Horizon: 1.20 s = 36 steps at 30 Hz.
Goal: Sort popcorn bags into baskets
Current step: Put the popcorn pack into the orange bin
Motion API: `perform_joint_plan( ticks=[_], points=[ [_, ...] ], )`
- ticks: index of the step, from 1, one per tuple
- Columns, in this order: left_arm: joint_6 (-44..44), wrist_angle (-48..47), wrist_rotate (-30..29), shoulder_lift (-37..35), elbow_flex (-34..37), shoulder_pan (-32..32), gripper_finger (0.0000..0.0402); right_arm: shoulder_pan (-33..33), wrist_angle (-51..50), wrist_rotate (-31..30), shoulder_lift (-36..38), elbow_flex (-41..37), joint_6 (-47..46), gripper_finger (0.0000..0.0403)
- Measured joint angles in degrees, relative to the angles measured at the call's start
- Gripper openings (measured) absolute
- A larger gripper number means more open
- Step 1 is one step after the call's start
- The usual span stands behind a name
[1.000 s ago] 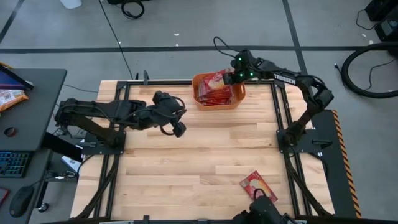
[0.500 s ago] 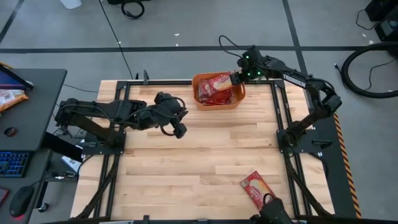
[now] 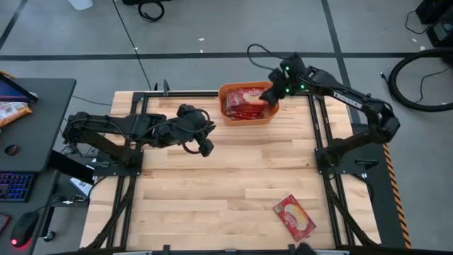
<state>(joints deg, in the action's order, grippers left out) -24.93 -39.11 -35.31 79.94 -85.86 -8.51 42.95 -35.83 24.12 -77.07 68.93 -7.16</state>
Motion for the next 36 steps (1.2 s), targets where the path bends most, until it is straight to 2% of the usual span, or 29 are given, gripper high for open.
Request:
perform_joint_plan(
  ticks=[3,10,15,18,21,24,27,31,36],
  points=[
    [-1.46,0.59,-0.12,0.00,0.00,0.08,0.0068,-4.70,-0.42,2.03,2.06,0.00,2.83,0.0158],
    [-10.70,4.60,-1.07,0.00,0.00,0.07,0.0068,-18.29,-4.65,1.07,4.45,0.00,4.08,0.0157],
    [-10.43,4.86,-1.05,0.04,0.00,-0.09,0.0068,-28.74,-12.89,0.88,4.43,0.00,-0.05,0.0157],
    [-10.43,4.76,-0.56,0.04,0.00,-0.07,0.0068,-35.98,-17.72,-2.18,4.41,0.00,-2.38,0.0157],
    [-10.64,4.62,3.20,0.04,0.00,-0.07,0.0068,-43.08,-20.66,-6.14,4.39,0.00,-8.27,0.0157],
    [-12.45,4.61,9.51,0.04,0.00,-0.52,0.0068,-50.14,-19.54,-8.60,4.39,-0.38,-14.67,0.0157],
    [-15.74,4.61,13.11,0.04,0.00,-1.79,0.0068,-56.83,-19.04,-11.84,4.19,-1.34,-22.00,0.0157],
    [-16.80,4.65,13.77,0.04,0.00,-4.07,0.0068,-63.69,-18.55,-15.69,2.69,-3.28,-33.88,0.0157],
    [-18.00,4.89,13.72,0.04,0.00,-6.81,0.0068,-70.52,-18.31,-15.39,-0.91,-5.99,-48.69,0.0157]
  ],
)
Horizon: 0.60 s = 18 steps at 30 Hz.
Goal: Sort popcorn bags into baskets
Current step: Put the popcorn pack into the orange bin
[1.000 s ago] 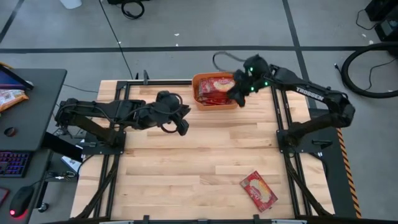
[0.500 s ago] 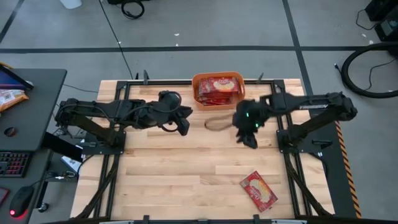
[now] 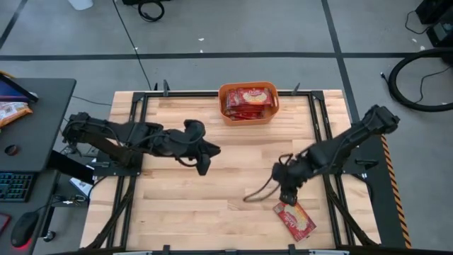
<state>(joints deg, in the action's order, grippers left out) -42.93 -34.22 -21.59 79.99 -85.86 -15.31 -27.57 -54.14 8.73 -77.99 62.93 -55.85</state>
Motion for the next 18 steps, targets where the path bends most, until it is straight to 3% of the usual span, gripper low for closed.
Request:
perform_joint_plan(
  ticks=[7,11,18],
  points=[
    [-1.68,-0.20,-0.16,0.00,0.00,-3.19,0.0068,-7.15,0.39,4.85,-9.09,-0.69,-15.55,0.0157],
    [-1.91,-0.31,-0.17,0.00,0.00,-5.17,0.0068,-10.37,3.37,9.38,-13.90,-0.69,-18.91,0.0157],
    [-1.91,-0.38,-0.19,0.00,0.00,-6.91,0.0068,-14.76,9.98,11.48,-20.31,-0.69,-21.67,0.0157]
  ],
)
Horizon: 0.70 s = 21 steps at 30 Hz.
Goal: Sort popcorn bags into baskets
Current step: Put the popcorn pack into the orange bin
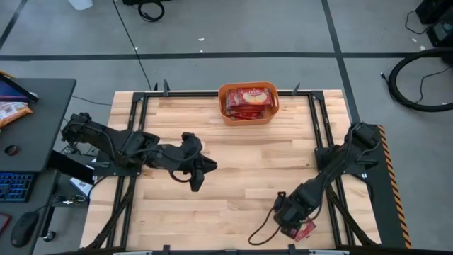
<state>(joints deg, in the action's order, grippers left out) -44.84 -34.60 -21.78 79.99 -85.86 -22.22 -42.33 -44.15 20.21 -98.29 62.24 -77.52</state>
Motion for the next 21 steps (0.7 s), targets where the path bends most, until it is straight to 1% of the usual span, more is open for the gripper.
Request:
perform_joint_plan(
  ticks=[7,12,17,21],
  points=[
    [-0.01,0.30,0.00,0.00,0.00,-0.24,0.0068,-2.72,0.03,-2.98,-3.75,0.00,-4.15,0.0157],
    [-1.24,1.02,0.00,0.00,0.02,-0.22,0.0068,-3.12,-0.34,-6.56,-4.26,-0.09,-3.56,0.0157],
    [-1.44,3.77,0.02,0.00,0.02,-0.22,0.0068,-0.60,-0.49,-10.90,-4.49,-0.09,0.69,0.0157],
    [-1.16,6.38,0.02,0.00,0.02,-0.22,0.0068,3.65,-0.77,-14.64,-4.50,-0.09,6.02,0.0157]
  ],
)
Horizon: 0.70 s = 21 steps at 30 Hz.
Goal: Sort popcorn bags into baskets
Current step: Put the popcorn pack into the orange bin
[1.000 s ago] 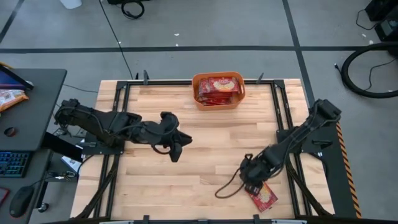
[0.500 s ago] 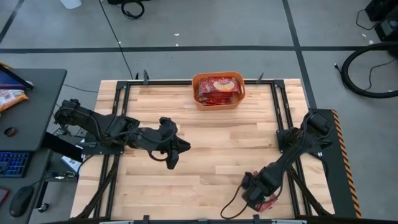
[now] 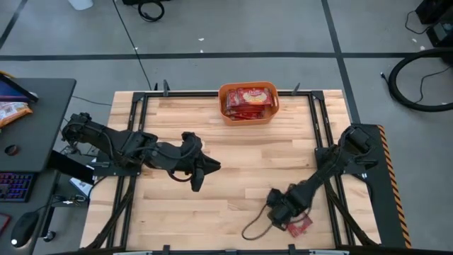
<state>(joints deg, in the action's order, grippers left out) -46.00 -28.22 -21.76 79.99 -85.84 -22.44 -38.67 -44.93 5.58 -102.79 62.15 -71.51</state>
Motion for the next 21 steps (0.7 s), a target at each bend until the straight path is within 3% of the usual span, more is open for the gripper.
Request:
perform_joint_plan(
  ticks=[4,9,14,16,21],
  points=[
    [0.10,1.06,-0.01,0.00,0.00,0.00,0.0068,6.26,0.31,-2.90,-0.21,0.00,7.51,0.0157],
    [0.18,1.00,-0.04,0.00,0.00,0.02,0.0068,18.25,3.35,-11.83,-0.21,0.00,18.60,0.0157],
    [0.27,0.46,-2.16,0.00,0.00,0.13,0.0068,31.97,4.20,-9.20,-0.01,1.59,20.73,0.0157],
    [0.72,-0.07,-2.39,0.00,0.00,0.13,0.0068,34.57,4.25,-9.05,1.13,3.37,23.33,0.0157],
    [1.71,-0.15,-2.40,0.00,0.00,0.07,0.0068,35.27,3.80,-15.54,5.13,8.46,30.15,0.0154]
  ],
)
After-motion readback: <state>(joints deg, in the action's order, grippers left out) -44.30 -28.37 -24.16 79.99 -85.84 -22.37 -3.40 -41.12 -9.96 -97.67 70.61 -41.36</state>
